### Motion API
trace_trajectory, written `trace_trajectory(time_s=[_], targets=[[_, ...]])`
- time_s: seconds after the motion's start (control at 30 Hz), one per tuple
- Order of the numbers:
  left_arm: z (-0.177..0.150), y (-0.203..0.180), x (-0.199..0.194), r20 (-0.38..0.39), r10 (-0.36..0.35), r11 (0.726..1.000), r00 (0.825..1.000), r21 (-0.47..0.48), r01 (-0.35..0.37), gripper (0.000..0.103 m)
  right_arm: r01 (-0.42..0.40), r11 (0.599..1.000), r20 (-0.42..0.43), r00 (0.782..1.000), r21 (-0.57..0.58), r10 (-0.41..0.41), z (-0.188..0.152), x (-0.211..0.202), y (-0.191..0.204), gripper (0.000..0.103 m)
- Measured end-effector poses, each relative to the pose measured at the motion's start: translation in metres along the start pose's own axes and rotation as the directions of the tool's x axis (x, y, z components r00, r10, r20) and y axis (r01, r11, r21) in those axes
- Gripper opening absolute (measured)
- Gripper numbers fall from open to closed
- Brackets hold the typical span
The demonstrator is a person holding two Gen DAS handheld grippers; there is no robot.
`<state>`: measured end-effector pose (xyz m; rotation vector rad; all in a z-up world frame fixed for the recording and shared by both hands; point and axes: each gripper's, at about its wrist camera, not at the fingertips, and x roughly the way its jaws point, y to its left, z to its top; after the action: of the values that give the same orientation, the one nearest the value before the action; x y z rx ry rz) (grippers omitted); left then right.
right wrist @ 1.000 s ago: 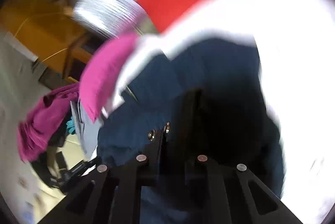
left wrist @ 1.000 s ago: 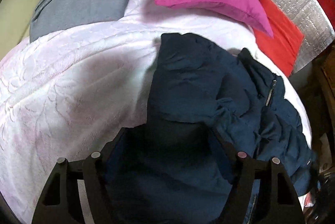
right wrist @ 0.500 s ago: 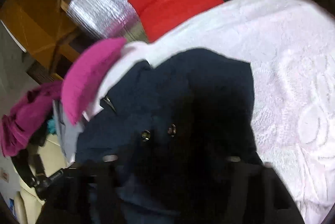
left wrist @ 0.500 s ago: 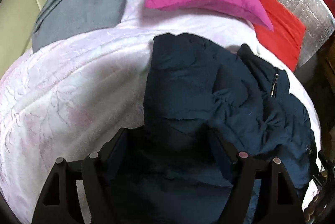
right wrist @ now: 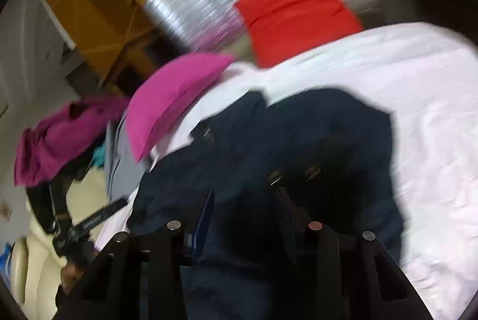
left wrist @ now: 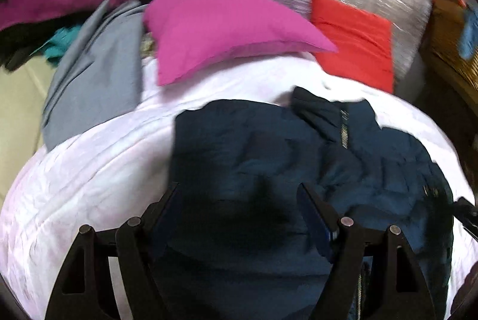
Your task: Fold large clothes
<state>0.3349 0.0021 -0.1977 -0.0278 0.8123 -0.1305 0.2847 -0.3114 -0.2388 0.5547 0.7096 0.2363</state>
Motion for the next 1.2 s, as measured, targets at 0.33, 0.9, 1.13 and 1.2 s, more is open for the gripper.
trace_trajectory(time_s=[0.33,0.9,1.13,1.2], targets=[[-0.016,-0.008,0.054,-0.229,0.016,0.996,0.973,0.086,0.004,0.084,0.018,0.983,-0.228,0.973,0.185,0.025,-0.017,0.047,-0.038,0.017],[-0.039,0.018,0.031,-0.345,-0.402,0.895,0.848,-0.345,0.284,0.083,-0.093,0.861,-0.214,0.95,0.499,0.227,-0.052,0.022,-0.047,0.065],[-0.034,0.048,0.051,-0.216,-0.48,0.782,0.851,-0.545,0.303,0.083,-0.172,0.775,-0.028,0.971,0.608,0.237,-0.048,0.03,-0.075,0.064],[-0.033,0.051,0.053,-0.186,-0.487,0.765,0.853,-0.562,0.315,0.083,-0.179,0.773,0.009,0.976,0.609,0.219,-0.046,0.031,-0.079,0.052]])
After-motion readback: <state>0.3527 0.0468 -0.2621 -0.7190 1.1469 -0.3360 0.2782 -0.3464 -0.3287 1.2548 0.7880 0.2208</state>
